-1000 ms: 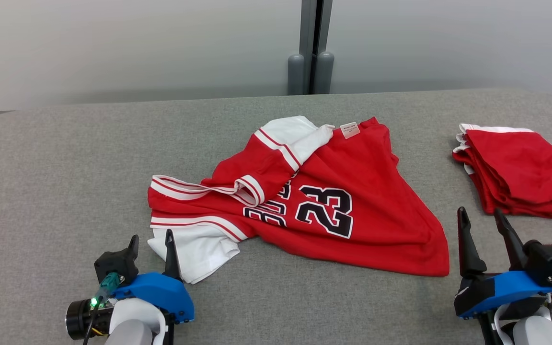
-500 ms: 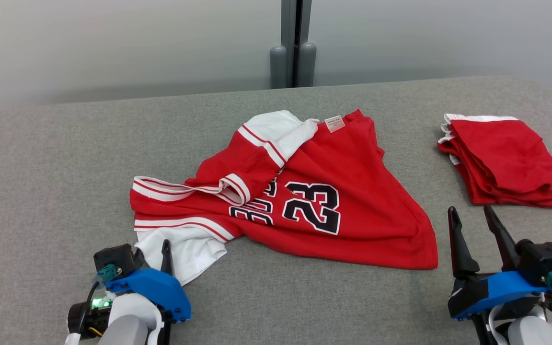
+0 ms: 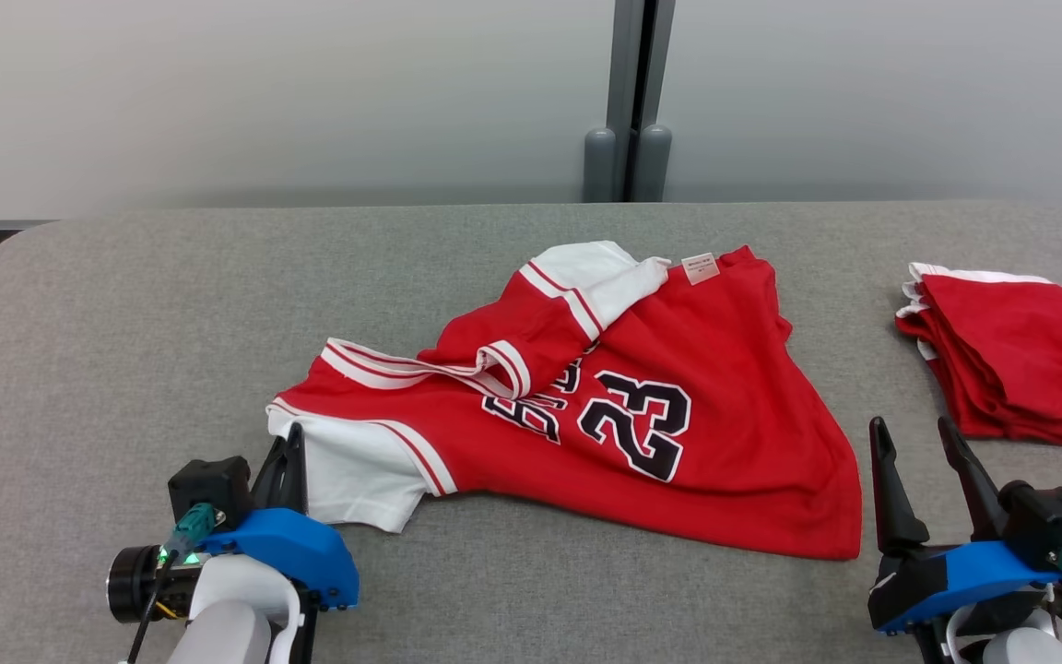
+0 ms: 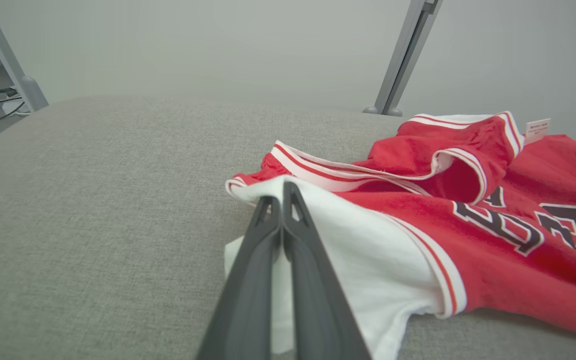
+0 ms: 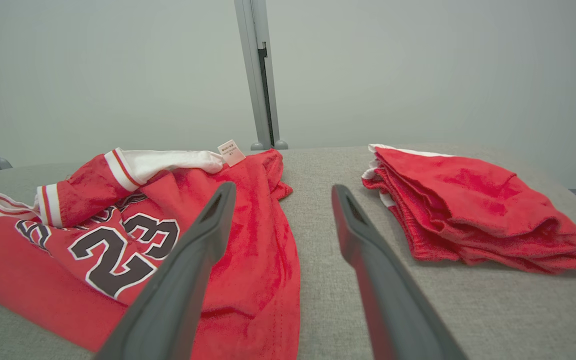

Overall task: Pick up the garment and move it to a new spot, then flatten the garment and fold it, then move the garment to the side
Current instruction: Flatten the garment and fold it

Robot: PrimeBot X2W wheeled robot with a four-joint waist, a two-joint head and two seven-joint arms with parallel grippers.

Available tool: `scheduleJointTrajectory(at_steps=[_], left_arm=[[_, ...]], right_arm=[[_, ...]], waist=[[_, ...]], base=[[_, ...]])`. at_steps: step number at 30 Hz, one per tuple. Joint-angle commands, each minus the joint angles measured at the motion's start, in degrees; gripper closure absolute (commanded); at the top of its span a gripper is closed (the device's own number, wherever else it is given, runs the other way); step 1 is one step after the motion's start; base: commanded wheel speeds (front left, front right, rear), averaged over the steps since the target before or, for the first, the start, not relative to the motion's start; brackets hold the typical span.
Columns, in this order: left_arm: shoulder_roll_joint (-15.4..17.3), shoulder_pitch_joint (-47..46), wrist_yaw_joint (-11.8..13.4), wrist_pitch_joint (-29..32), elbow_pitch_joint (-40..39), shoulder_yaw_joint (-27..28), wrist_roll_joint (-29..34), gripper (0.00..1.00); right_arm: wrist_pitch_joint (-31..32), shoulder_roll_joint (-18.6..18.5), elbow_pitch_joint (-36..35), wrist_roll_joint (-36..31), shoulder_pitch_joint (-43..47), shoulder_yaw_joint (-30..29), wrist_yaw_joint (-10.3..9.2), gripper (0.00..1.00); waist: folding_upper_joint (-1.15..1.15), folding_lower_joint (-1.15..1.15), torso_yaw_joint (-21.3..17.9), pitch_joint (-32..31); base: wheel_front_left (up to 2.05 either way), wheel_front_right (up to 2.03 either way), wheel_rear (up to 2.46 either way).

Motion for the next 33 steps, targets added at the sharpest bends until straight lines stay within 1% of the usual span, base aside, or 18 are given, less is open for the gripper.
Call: scheduleJointTrajectory(at_steps=[1,3,7,10,12,13,15,17,19,27,33], left_arm=[[0.64,1.56,0.45,1.53,-3.03,-0.45,0.21,1.00],[1.92,4.12,0.98,5.25,-8.53,-0.92,0.30,1.00],[4.52,9.64,3.36,14.73,-19.35,-1.32,-0.40,1.00],[5.75,12.53,4.72,19.76,-24.01,-0.44,-1.78,1.00],[6.12,13.03,5.54,20.76,-24.82,0.35,-2.52,1.00],[6.46,12.87,5.94,20.91,-24.52,0.67,-2.32,1.00],[5.93,11.37,6.28,19.47,-23.54,2.02,-3.24,1.00],[5.56,10.03,5.95,18.04,-21.70,2.62,-3.76,1.00],[4.92,8.36,5.50,16.41,-19.28,3.40,-4.41,1.00],[2.84,0.46,2.79,10.52,-7.77,3.73,-5.66,1.00],[2.34,-4.98,1.57,6.75,0.04,3.89,-5.56,1.00]], right_arm=[[-0.33,-0.07,0.02,0.51,0.63,-0.06,0.01,0.00],[-0.49,-0.09,0.18,0.71,0.62,-0.01,0.01,0.00],[-0.67,-0.08,0.61,0.95,-0.01,0.74,0.01,0.00],[-0.94,-0.13,1.06,1.12,-0.86,1.09,0.01,0.00],[-1.04,-0.11,1.29,1.08,-1.55,1.22,0.01,0.00],[-1.12,-0.12,1.44,0.99,-1.81,1.17,0.01,0.00],[-1.20,-0.09,1.74,0.79,-2.36,0.87,0.01,0.00],[-1.41,-0.13,1.85,0.52,-2.79,0.43,0.01,0.00],[-1.59,-0.12,2.00,0.41,-3.08,-0.26,0.01,0.00],[-1.74,-0.11,1.80,-0.83,-3.49,-5.34,0.01,0.00],[-1.33,-0.10,1.05,-1.93,-3.44,-7.77,0.01,0.00]], waist=[[0.00,0.00,0.45,0.08],[0.00,0.00,0.82,0.18],[0.00,0.00,0.60,1.07],[0.00,0.00,-0.29,1.90],[0.00,0.00,-1.11,2.51],[0.00,0.00,-1.53,2.82],[0.00,0.00,-2.25,3.30],[0.00,0.00,-2.94,3.73],[0.00,0.00,-3.58,4.09],[0.00,0.00,-5.84,5.59],[0.00,0.00,-7.01,6.44]], base=[[0.00,0.00,0.00],[0.00,0.00,0.00],[0.00,0.00,0.00],[0.00,0.00,0.00],[0.00,0.00,0.00],[0.00,0.00,0.00],[0.00,0.00,0.00],[0.00,0.00,0.00],[0.00,0.00,0.00],[0.00,0.00,0.00],[0.00,0.00,0.00]])
